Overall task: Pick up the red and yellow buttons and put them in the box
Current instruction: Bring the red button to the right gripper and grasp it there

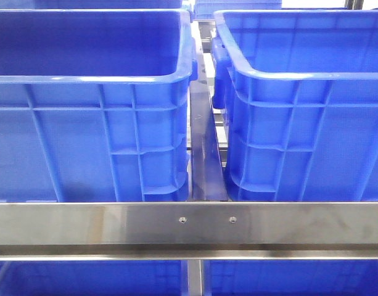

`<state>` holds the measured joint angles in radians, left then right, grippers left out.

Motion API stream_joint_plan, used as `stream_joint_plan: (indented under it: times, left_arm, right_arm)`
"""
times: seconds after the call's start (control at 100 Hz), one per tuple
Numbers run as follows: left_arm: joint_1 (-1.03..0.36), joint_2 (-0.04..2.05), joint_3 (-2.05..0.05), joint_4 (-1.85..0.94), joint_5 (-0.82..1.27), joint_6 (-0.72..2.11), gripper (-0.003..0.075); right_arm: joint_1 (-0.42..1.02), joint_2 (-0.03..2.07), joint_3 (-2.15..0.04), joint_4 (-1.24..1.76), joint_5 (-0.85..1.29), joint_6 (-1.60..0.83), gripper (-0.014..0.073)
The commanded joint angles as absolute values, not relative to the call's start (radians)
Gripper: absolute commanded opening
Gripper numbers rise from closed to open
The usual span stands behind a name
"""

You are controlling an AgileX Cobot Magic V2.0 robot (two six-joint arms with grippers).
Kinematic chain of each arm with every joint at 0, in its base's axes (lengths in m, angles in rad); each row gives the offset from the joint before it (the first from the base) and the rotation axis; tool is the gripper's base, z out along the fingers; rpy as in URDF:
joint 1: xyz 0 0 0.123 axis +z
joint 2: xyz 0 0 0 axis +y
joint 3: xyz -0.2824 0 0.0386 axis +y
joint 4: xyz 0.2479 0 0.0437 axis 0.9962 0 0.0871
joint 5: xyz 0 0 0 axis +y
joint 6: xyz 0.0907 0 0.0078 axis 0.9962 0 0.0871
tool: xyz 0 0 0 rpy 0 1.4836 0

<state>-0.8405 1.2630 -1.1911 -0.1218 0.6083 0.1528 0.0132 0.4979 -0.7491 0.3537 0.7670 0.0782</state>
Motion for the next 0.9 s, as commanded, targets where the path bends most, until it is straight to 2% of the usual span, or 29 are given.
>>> stream_joint_plan:
  times: [0.0, 0.1, 0.19, 0.28, 0.42, 0.66, 0.89]
  left_arm:
    - [-0.85, 1.235, -1.217, -0.133, 0.536, 0.153, -0.0019]
    - [-0.85, 1.235, -1.217, -0.133, 0.536, 0.153, -0.0019]
    - [-0.85, 1.235, -1.217, -0.135, 0.536, 0.153, -0.0019]
    - [-0.85, 1.235, -1.217, -0.137, 0.536, 0.153, -0.0019]
    - [-0.85, 1.235, -1.217, -0.137, 0.536, 0.153, -0.0019]
    - [-0.85, 1.235, -1.217, -0.139, 0.536, 0.153, -0.0019]
    - [-0.85, 1.235, -1.217, -0.141, 0.536, 0.153, -0.0019]
  right_arm:
    - [0.014, 0.511, -0.78, 0.389, 0.706, 0.074, 0.026]
    - [0.014, 0.511, -0.78, 0.438, 0.704, 0.074, 0.0451]
    - [0.014, 0.511, -0.78, 0.514, 0.687, 0.074, 0.0521]
    - [0.014, 0.521, -0.78, 0.608, 0.66, 0.056, 0.0521]
    - [0.014, 0.589, -0.78, 0.822, 0.664, -0.104, 0.0521]
    - [0.014, 0.79, -0.78, 1.312, 0.787, -0.489, 0.052]
    - [0.015, 0.974, -0.785, 1.547, 0.9, -0.686, 0.052]
